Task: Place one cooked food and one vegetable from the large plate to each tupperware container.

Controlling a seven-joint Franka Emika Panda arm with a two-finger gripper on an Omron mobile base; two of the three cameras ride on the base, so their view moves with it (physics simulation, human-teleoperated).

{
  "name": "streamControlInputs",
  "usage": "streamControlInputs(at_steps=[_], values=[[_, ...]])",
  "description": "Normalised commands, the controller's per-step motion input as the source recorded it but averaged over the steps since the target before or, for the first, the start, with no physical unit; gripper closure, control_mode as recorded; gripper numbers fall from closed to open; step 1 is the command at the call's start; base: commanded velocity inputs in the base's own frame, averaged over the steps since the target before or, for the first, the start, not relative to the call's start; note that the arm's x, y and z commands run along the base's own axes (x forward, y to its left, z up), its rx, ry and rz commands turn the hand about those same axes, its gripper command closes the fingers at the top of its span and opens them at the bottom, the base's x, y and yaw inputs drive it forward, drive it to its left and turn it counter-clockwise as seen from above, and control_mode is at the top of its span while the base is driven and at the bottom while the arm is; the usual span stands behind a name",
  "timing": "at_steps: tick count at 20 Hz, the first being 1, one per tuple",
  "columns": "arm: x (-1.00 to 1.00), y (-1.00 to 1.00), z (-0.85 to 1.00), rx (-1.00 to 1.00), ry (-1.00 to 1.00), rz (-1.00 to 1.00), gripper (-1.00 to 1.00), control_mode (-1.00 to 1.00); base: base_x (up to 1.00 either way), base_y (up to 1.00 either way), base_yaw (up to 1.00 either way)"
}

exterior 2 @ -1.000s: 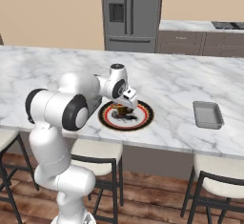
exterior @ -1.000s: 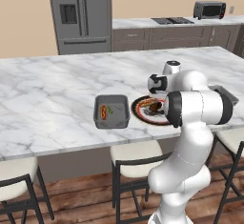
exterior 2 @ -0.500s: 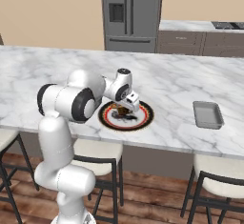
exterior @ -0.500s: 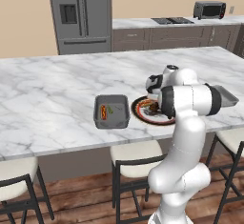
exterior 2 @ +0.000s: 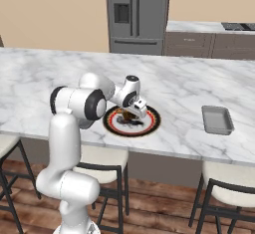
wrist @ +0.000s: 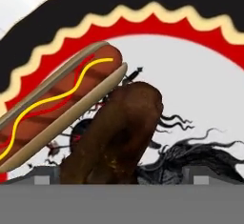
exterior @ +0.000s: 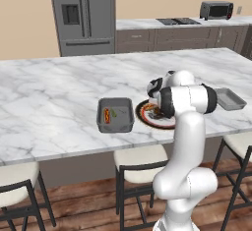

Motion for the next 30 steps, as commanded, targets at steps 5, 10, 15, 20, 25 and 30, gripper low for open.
streamControlInputs(at_steps=[5,10,15,20,25,30], values=[[0.23,0.00,-0.37,0.03,0.00,0.00,-1.00,-1.00,0.00,0.00,0.00],[0.02,0.00,-0.47,0.04,0.01,-0.01,1.00,-1.00,0.00,0.00,0.00],[-0.23,-0.17,-0.11,0.02,0.00,-0.04,1.00,-1.00,0.00,0.00,0.00],[-0.64,-0.34,0.17,0.00,0.00,-0.04,1.00,-1.00,0.00,0.00,0.00],[-0.98,-0.11,0.38,0.00,-0.08,0.00,1.00,-1.00,0.00,0.00,0.00],[-0.94,0.44,0.74,-0.04,-0.20,0.04,1.00,-1.00,0.00,0.00,0.00]])
